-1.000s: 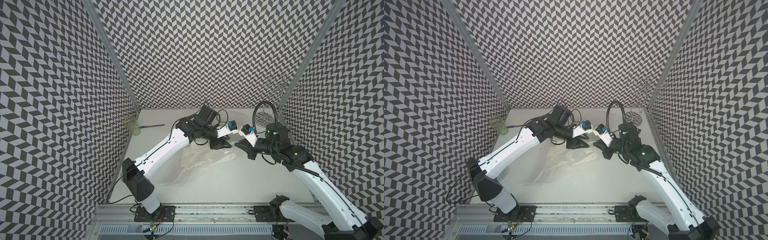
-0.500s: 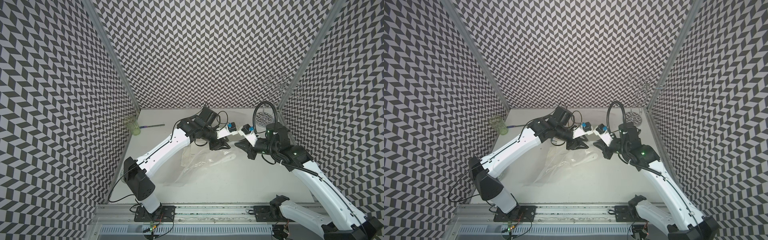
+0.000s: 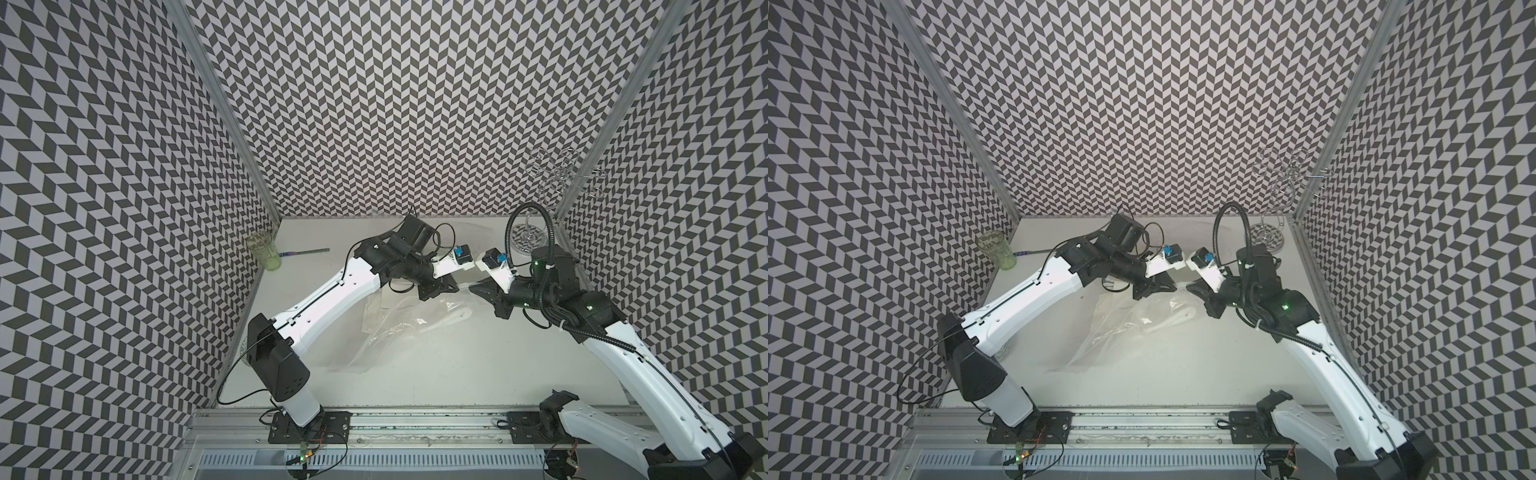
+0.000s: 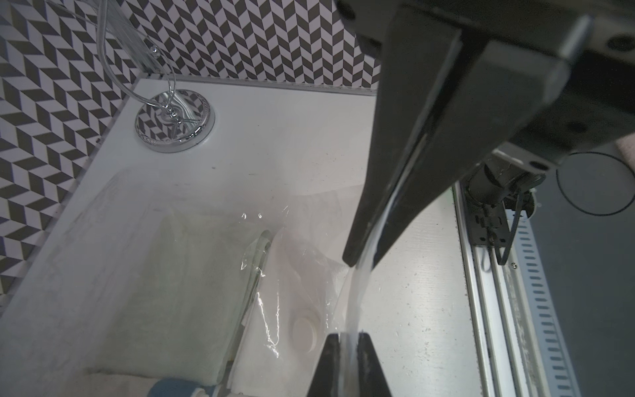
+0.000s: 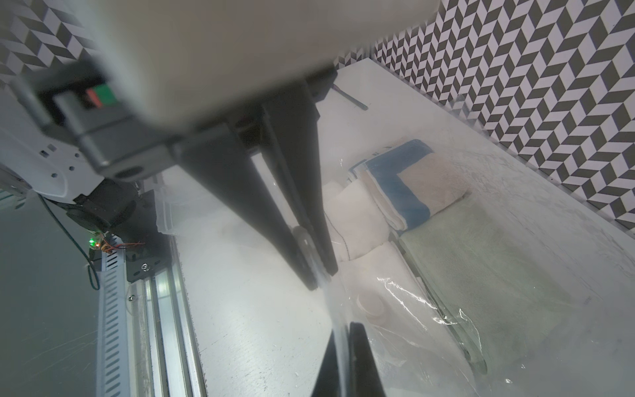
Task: Place the folded towel into the vacuum bag
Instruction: Close the vacuum bag at the center of the board.
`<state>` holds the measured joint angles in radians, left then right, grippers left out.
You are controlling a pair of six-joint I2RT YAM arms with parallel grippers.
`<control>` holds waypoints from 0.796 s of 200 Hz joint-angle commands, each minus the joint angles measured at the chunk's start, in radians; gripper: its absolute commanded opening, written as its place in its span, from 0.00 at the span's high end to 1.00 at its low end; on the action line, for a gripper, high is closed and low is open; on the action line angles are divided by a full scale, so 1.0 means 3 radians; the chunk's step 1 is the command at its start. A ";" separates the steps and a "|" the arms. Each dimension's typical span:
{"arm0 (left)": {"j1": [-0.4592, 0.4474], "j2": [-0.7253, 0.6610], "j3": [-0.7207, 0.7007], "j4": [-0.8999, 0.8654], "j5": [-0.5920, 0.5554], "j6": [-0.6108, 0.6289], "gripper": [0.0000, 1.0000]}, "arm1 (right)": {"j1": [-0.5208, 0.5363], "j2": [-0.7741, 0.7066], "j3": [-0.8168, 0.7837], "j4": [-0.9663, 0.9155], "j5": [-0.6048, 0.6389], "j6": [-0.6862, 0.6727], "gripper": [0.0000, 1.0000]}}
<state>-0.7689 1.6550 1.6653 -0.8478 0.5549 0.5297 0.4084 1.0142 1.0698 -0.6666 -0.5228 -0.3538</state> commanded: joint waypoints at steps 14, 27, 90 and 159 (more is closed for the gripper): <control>0.0037 -0.0245 -0.0371 -0.0154 -0.0483 -0.0002 0.95 | -0.0156 -0.0110 0.0250 0.0320 0.0441 0.0065 1.00; 0.0039 -0.0319 -0.0456 -0.0132 -0.0559 0.0000 0.95 | -0.0208 -0.0140 0.0287 0.0344 0.0502 0.0081 1.00; -0.0047 -0.0357 -0.0481 -0.0209 -0.0384 -0.0022 0.89 | -0.0328 -0.0190 0.0425 0.0313 0.0691 0.0114 1.00; 0.0021 -0.0353 -0.0495 -0.0267 -0.0470 0.0008 0.85 | -0.0328 -0.0335 0.0330 0.0294 0.0939 -0.0034 1.00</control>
<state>-0.7868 1.5444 1.5124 -0.8192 0.4362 0.5232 0.3222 0.9596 1.1336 -0.7025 -0.3412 -0.3389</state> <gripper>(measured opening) 0.154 0.048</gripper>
